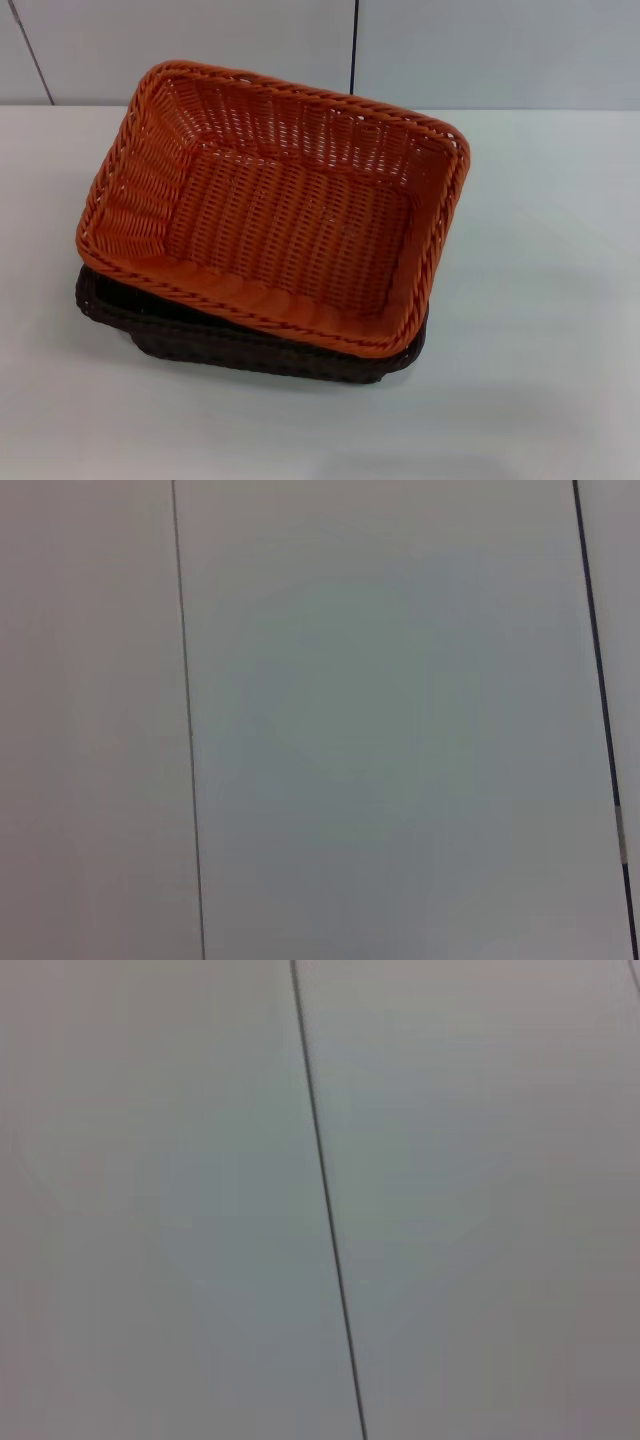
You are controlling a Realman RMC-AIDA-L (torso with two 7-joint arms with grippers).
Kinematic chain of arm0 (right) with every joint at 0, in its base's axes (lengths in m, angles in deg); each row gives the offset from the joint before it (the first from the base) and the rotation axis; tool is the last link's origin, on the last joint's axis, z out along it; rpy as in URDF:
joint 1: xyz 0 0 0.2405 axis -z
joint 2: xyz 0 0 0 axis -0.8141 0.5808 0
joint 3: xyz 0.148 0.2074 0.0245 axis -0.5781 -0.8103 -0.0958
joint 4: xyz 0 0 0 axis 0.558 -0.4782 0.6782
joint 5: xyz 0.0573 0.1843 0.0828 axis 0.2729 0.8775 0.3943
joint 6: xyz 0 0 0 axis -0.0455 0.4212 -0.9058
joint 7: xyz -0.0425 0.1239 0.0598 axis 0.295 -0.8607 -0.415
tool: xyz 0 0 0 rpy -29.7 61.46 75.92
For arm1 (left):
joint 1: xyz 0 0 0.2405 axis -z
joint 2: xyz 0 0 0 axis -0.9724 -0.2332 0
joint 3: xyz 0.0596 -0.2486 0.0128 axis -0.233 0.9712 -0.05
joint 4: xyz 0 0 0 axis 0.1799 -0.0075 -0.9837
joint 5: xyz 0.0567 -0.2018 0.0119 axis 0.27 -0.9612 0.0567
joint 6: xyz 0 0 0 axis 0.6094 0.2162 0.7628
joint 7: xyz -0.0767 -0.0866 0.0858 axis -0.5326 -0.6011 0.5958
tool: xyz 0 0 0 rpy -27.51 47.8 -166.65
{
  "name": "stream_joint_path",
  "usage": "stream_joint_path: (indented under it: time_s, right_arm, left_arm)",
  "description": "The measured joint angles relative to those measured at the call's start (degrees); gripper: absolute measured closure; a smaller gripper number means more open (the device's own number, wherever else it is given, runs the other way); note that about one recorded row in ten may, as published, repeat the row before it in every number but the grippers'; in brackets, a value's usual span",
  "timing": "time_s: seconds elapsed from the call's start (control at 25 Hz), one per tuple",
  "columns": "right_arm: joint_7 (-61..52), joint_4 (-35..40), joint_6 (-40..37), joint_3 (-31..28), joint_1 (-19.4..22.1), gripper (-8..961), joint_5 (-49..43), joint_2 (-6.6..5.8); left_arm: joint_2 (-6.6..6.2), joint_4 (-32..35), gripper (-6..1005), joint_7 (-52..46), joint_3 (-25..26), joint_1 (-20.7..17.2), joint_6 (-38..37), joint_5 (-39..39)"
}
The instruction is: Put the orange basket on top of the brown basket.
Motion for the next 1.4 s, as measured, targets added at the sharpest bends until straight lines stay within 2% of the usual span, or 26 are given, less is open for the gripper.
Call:
stream_joint_path:
  time_s: [0.08,0.2,0.44,0.84,1.4]
  right_arm:
    - [-3.41,-5.28,2.18,0.4,-1.17,358,0.24,-0.01]
    - [-3.55,-6.18,2.35,0.49,-1.63,358,0.28,0.0]
    - [-3.59,-13.37,7.14,3.07,-5.88,359,0.71,0.14]
    - [-3.59,-17.83,8.47,4.4,-7.45,359,5.19,0.09]
    - [-3.64,-19.15,8.57,5.32,-8.05,359,5.62,0.06]
  left_arm:
    - [-0.04,1.44,302,-1.07,0.15,0.64,-0.05,0.04]
    - [-0.09,1.89,302,-1.16,0.17,0.95,0.03,0.2]
    - [-0.09,3.07,302,-1.19,0.17,1.73,0.13,0.11]
    - [-0.18,3.31,302,-3.87,0.24,2.16,0.05,0.24]
    - [-0.17,5.68,302,-5.08,-0.01,3.65,-0.09,0.44]
